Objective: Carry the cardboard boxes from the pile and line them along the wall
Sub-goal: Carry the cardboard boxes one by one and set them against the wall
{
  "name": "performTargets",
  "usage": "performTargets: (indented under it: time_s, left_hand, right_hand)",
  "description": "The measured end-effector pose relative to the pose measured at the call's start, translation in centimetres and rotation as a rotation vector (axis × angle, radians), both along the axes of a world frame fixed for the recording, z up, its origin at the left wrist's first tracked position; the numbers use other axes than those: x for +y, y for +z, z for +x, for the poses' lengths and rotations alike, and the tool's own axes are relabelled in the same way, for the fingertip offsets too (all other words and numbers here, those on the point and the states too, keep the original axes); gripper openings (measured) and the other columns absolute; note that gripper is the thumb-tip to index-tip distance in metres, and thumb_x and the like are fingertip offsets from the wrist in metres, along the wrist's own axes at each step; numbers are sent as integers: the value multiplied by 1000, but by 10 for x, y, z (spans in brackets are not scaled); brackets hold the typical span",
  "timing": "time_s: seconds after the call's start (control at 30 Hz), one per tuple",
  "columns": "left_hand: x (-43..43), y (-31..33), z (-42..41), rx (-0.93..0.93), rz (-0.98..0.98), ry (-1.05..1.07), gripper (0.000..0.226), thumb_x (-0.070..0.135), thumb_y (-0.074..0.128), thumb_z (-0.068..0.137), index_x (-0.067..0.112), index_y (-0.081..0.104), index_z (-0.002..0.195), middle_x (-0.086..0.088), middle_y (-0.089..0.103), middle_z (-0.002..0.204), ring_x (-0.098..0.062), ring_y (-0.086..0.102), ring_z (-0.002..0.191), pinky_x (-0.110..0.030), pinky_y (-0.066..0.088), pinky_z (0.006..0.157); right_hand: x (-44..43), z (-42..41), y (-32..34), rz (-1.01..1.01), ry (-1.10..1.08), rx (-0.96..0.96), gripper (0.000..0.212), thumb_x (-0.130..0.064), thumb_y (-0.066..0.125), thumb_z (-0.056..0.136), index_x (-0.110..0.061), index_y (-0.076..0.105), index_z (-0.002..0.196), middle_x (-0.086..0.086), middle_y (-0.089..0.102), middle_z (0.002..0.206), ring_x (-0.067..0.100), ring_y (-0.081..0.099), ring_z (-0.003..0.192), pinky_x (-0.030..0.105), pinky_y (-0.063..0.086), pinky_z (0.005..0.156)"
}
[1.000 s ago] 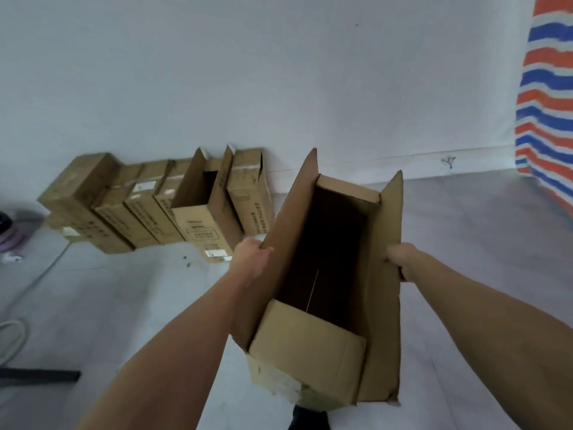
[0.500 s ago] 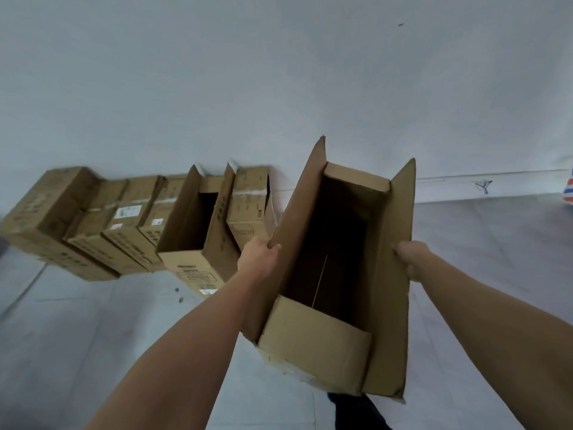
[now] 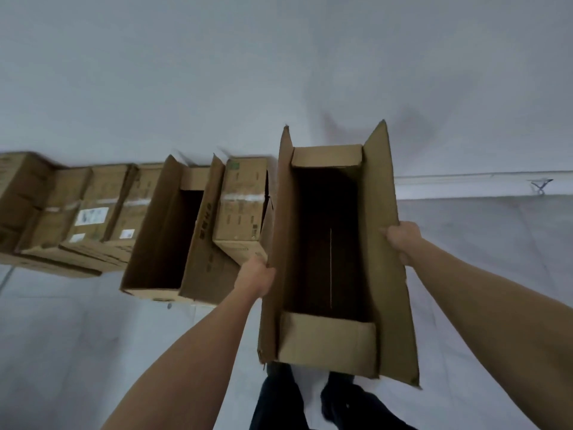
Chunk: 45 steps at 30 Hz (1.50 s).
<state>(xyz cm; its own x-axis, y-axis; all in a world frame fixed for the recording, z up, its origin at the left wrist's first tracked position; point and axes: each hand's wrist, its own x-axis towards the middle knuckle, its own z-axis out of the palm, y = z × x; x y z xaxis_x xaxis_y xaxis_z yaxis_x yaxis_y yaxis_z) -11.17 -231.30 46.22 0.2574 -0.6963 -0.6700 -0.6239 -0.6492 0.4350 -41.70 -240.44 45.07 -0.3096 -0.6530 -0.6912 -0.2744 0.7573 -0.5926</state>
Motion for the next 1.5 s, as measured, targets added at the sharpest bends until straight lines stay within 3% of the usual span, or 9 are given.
performTargets:
  time_s: [0.13,0.27,0.7,0.8,0.93,1.1,1.27,1.37,1.5]
  left_hand:
    - [-56,-39,23,22,101,-33,23,22,55,90,1,65,94,-17,71,90,-32,71,82,-46,60,77]
    - [-109,-88,52,65,225,-73,18,16,51,97,2,62,94,-15,70,81,-25,72,69,-32,59,59]
    - [-206,-236,113,147,390,-114,24,10,50,94,-5,67,87,-20,72,73,-29,72,59,-44,62,63]
    - [-216,-259,123,118,425,-148,26,15,48,93,-1,68,88,-14,73,73,-25,72,58,-43,62,65]
    - [-220,-275,127,133,483,-119,25,15,49,95,-3,67,99,-15,72,81,-26,71,62,-33,61,59]
    - [-215,-263,118,63,487,-307,28,26,45,99,4,62,96,-13,70,82,-28,73,73,-43,62,70]
    - [-218,-210,98,14,444,-529,29,35,49,97,8,58,94,-7,62,72,-25,72,69,-42,61,76]
    - [-214,-160,79,11,362,-653,26,24,49,96,10,49,74,-5,50,61,-28,70,66,-36,59,73]
    - [-196,-111,57,10,271,-768,21,22,50,97,8,54,81,-11,58,74,-29,69,76,-41,59,78]
  right_hand:
    - [-56,32,-21,0,78,10,35,-19,57,98,1,57,128,16,65,110,35,64,98,49,56,90]
    - [-103,65,-68,23,74,23,41,-21,58,99,-1,53,134,15,62,120,33,61,106,46,52,95]
    - [-174,158,-215,46,100,346,32,-24,52,97,-7,66,121,12,69,109,33,65,99,43,54,92]
    - [-178,169,-242,46,90,379,24,-20,52,98,-8,68,110,11,68,99,33,66,93,42,54,89]
    - [-176,173,-267,48,69,412,26,-19,50,100,-7,66,116,15,69,107,34,65,98,42,52,91]
    - [-186,155,-254,189,224,327,30,-22,51,99,-8,60,124,12,62,110,33,60,103,35,46,87]
    - [-168,150,-203,123,167,291,45,-30,57,95,-17,54,138,9,57,137,31,55,122,38,45,105]
    - [-125,142,-163,136,45,220,40,-30,62,93,-14,62,130,10,61,132,30,58,118,37,46,103]
    - [-57,131,-124,213,-90,101,26,-14,62,91,-6,70,115,16,70,112,33,67,100,41,57,86]
